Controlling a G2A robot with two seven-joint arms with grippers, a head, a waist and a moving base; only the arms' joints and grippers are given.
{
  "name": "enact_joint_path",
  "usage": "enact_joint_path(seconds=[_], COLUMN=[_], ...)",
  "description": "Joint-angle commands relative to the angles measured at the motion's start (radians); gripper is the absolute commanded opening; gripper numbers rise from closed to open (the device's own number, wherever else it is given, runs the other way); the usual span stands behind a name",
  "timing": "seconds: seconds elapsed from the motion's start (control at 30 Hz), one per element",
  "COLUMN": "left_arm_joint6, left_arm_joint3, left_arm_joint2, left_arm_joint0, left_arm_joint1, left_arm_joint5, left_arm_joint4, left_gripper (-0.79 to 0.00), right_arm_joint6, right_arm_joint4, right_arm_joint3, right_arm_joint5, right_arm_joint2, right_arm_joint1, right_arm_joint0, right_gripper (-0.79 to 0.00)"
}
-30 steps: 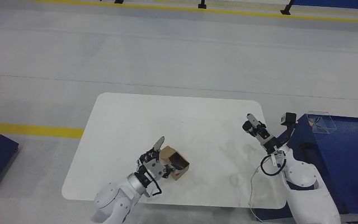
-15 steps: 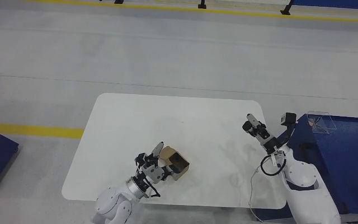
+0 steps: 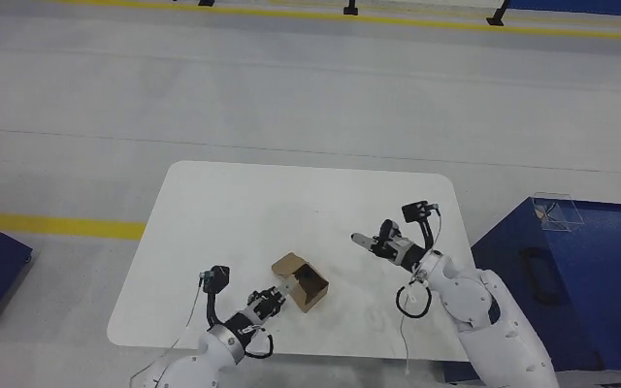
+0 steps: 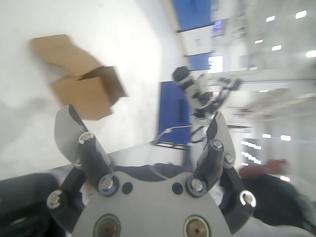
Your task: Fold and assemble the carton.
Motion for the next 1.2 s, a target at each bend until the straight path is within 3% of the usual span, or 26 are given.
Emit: enact_joint_path(seconds=[0.0, 0.13, 0.27, 0.63, 1.17], left_arm_joint6=[-0.032, -0.041, 0.007, 0.106, 0.057], left_arm_joint3=[0.013, 0.101, 0.18, 0.307, 0.468], left_arm_joint2=[0.077, 0.198, 0.268, 0.353, 0.382], left_arm_joint0=[-0.012, -0.092, -0.17, -0.258, -0.363], left_arm_joint1=[0.0, -0.018, -0.046, -0.104, -0.156], left_arm_joint5=[0.183, 0.369, 0.441, 0.47, 0.546], left_arm_joint4=[0.273, 0.436, 0.443, 0.387, 0.361], left_gripper=[0.0, 0.0, 0.0, 0.0, 0.0], right_arm_joint6=[-0.026, -0.069, -0.101, -0.1, -0.084], right_arm_joint4=[-0.114, -0.284, -0.378, -0.396, -0.411], right_arm_joint3=[0.024, 0.075, 0.118, 0.149, 0.205], right_arm_joint5=[0.024, 0.083, 0.114, 0.074, 0.065], right_arm_joint2=[-0.065, -0.175, -0.249, -0.294, -0.329], right_arm_joint1=[-0.008, -0.026, -0.042, -0.059, -0.083], right_arm_joint0=[0.024, 0.059, 0.082, 0.087, 0.117], right_gripper=[0.0, 0.0, 0.0, 0.0, 0.0])
